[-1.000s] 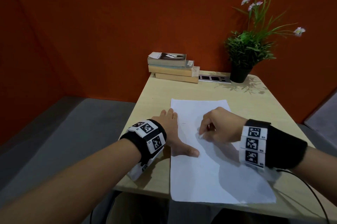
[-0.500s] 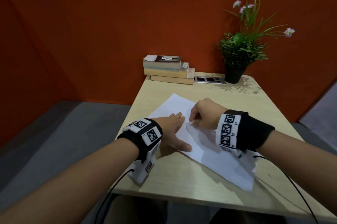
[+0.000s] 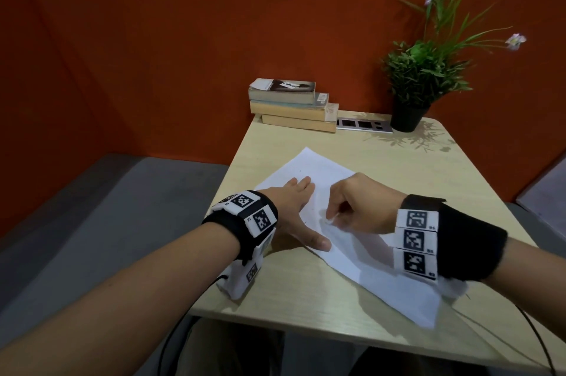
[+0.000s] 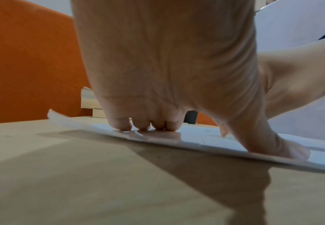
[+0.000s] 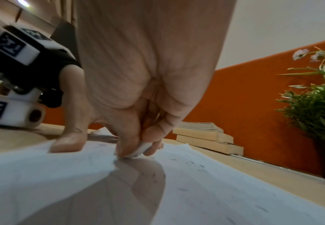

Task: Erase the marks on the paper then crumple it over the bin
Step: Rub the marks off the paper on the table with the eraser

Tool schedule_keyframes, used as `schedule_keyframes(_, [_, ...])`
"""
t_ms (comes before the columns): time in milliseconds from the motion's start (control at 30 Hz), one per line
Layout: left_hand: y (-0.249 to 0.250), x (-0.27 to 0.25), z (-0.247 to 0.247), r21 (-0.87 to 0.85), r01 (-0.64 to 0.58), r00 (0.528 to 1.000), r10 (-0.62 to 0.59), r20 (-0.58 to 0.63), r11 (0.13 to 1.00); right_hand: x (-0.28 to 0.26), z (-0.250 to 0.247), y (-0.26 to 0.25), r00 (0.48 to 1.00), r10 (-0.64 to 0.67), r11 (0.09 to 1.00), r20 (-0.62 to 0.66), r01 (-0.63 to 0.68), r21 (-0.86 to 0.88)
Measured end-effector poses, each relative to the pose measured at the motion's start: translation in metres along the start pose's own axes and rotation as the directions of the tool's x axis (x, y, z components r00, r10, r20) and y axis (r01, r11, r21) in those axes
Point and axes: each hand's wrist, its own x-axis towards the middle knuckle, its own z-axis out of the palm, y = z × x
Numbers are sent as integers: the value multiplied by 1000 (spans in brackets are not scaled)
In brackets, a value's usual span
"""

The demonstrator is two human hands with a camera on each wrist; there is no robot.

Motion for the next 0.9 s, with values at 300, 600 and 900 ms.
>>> schedule_keyframes(300, [-4,4,-8,-16,-43,999,44,29,999,34,-6,-8,993,46,998,-108,-41,45])
schedule_keyframes(600, [1,1,-11,61,-4,998,0,58,998,-2,2,-10,1000,4,999,16,-5,32])
schedule_keyframes(900, [-8,10,-8,-18,-83,996,84,22,996,33,-8,-17,994,93,996,-52,-94,-12])
